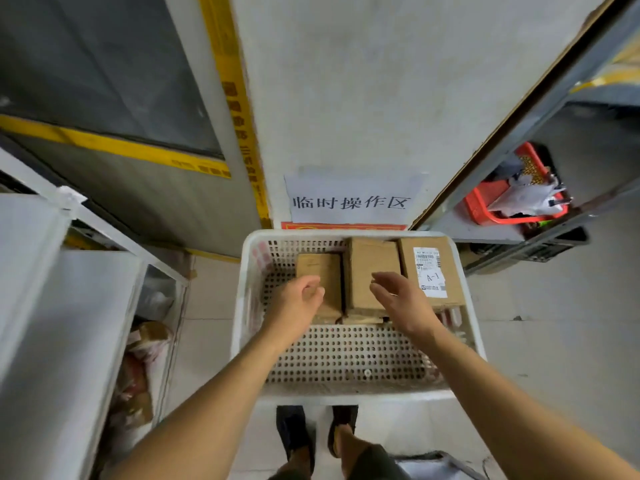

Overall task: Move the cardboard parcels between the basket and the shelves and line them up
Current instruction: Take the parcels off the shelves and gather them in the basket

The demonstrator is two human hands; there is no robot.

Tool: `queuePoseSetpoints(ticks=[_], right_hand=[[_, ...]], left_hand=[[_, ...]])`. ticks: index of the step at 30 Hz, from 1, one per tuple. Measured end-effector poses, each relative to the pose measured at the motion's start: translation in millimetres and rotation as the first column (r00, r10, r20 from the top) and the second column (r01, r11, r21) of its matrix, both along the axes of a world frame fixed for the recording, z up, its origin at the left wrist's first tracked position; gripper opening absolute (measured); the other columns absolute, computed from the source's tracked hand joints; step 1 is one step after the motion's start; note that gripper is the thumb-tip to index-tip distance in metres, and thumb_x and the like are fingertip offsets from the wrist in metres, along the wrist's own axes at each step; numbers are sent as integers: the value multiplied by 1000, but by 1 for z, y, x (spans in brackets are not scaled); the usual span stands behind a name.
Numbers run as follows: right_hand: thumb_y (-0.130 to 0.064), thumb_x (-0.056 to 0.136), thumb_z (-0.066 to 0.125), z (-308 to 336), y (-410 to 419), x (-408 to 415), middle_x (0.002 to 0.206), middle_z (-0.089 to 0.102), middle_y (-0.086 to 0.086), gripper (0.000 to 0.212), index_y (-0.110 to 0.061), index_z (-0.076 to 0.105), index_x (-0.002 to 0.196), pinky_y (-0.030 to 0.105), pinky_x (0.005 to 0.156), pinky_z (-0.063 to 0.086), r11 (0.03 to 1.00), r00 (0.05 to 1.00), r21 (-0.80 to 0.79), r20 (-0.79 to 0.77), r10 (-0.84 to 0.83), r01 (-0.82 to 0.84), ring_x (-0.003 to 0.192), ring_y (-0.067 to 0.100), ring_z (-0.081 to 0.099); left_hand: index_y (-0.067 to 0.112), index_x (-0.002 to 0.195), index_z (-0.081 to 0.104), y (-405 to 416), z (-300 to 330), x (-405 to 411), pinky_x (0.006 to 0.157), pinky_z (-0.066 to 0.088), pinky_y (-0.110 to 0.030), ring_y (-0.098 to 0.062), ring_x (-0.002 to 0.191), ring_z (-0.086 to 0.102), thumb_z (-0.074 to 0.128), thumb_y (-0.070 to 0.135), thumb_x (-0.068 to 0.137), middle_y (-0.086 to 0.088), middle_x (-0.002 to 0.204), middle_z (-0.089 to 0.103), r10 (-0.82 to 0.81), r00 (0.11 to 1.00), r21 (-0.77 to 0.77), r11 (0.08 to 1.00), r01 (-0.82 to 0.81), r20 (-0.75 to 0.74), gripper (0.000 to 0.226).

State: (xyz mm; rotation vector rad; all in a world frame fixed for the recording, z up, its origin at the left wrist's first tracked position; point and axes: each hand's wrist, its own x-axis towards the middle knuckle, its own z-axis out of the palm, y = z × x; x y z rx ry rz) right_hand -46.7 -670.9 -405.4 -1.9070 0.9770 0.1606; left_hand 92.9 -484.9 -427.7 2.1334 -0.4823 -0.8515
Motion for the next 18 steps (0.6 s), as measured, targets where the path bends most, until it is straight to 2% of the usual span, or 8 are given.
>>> queuePoseSetpoints(ticks=[2, 4, 6, 9, 13, 16, 18], right_hand=[[-39, 105, 62, 27, 17, 16, 134, 67, -10, 39, -24, 62, 141, 29, 106, 49, 995, 995, -31, 34, 97, -95, 120, 7, 62], [-33, 105, 63, 49, 36, 38, 131, 68, -8, 35, -21, 64, 138, 26, 102, 48, 980, 978, -64, 81, 192, -187, 118, 7, 63], [-30, 103, 66, 67, 57, 64, 129, 71, -5, 34, -19, 67, 135, 30, 105, 52, 954, 946, -105, 137, 294, -281, 115, 8, 66], [-31, 102, 68, 89, 88, 105, 126, 74, -4, 33, -19, 70, 133, 35, 103, 56, 871, 863, -209, 161, 478, -444, 112, 11, 70], [-29, 102, 66, 122, 134, 158, 123, 72, -5, 22, -28, 70, 124, 21, 89, 51, 722, 707, -280, 172, 686, -633, 114, 14, 69], [-28, 100, 69, 145, 176, 184, 126, 73, -2, 32, -24, 69, 132, 21, 98, 48, 625, 586, -299, 216, 781, -721, 118, 13, 68], [-28, 100, 70, 160, 205, 193, 120, 73, -6, 34, -25, 68, 134, 16, 95, 44, 559, 504, -291, 246, 828, -776, 113, 9, 67]], left_hand=[[21, 134, 69, 27, 29, 9, 96, 45, -18, -4, 111, 62, 67, 29, 102, 6, 129, 70, 48, 994, 2, 999, -49, 98, 33], [23, 130, 72, 56, 53, 18, 94, 50, -22, -11, 109, 67, 68, 31, 100, 4, 127, 73, 108, 974, 12, 994, -113, 201, 31], [23, 128, 72, 87, 77, 25, 93, 54, -29, -16, 109, 69, 67, 34, 100, 3, 123, 75, 177, 944, 18, 982, -189, 279, 30], [23, 133, 69, 134, 111, 31, 100, 53, -35, -18, 118, 66, 65, 35, 101, 3, 129, 72, 284, 898, 18, 951, -308, 336, 34], [22, 130, 71, 190, 146, 31, 98, 49, -29, -18, 111, 69, 66, 32, 101, 2, 121, 74, 437, 778, 32, 864, -503, 451, 31], [19, 128, 71, 228, 173, 19, 89, 44, -19, -20, 107, 69, 66, 28, 101, 1, 120, 74, 546, 672, 45, 759, -650, 500, 29], [18, 132, 70, 254, 189, 7, 88, 38, -13, -19, 112, 68, 66, 28, 101, 1, 127, 72, 619, 594, 14, 686, -728, 514, 32]])
